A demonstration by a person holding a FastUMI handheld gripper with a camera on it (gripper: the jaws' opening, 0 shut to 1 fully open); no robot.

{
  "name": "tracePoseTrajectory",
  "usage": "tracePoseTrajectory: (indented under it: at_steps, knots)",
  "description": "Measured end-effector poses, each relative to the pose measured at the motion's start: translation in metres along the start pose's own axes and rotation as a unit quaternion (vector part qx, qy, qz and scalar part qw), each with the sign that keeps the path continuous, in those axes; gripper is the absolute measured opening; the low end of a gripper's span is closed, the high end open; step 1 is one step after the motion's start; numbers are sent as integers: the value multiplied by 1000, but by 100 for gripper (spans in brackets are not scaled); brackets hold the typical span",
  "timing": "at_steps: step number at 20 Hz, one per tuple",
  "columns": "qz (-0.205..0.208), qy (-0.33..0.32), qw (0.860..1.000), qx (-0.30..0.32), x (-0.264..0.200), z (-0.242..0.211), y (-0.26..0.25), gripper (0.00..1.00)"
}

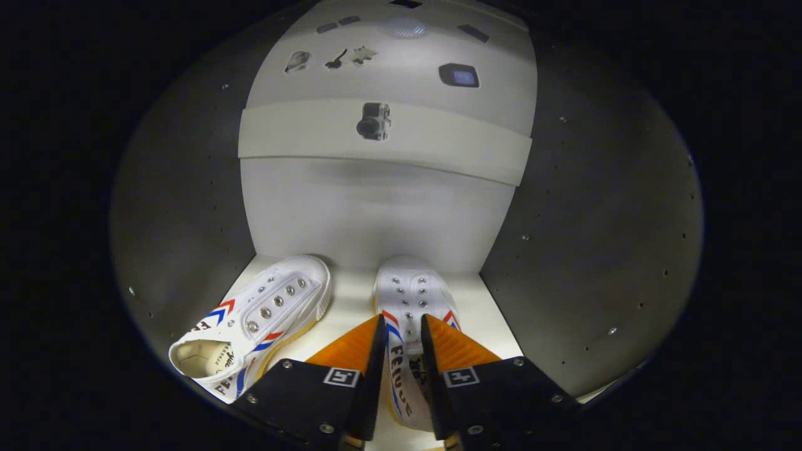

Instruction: Open the shoe cabinet door, grab the shoes and put them into the shoe cabinet, then close the shoe cabinet door.

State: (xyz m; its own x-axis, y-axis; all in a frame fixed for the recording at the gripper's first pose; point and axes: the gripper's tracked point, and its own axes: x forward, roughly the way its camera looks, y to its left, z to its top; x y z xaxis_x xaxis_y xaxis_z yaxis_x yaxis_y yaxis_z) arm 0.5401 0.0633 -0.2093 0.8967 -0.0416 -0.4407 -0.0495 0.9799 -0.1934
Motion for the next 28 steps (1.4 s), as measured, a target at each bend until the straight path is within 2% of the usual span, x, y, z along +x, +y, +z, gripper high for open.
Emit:
tracePoseTrajectory:
  at_steps: [2,3,4,6,8,18,28]
  knots:
    - [-3,-17,1000,3,-19,10,-8,51]
    - [-1,-22,1000,9,-30,13,-11,56]
    - [3,-29,999,15,-42,16,-13,70]
    - [9,-46,999,23,-70,22,-18,86]
    - [11,-66,997,26,-101,27,-25,92]
    - [10,-128,992,17,-291,20,-47,95]
    - [-25,-159,987,29,-464,-17,-98,95]
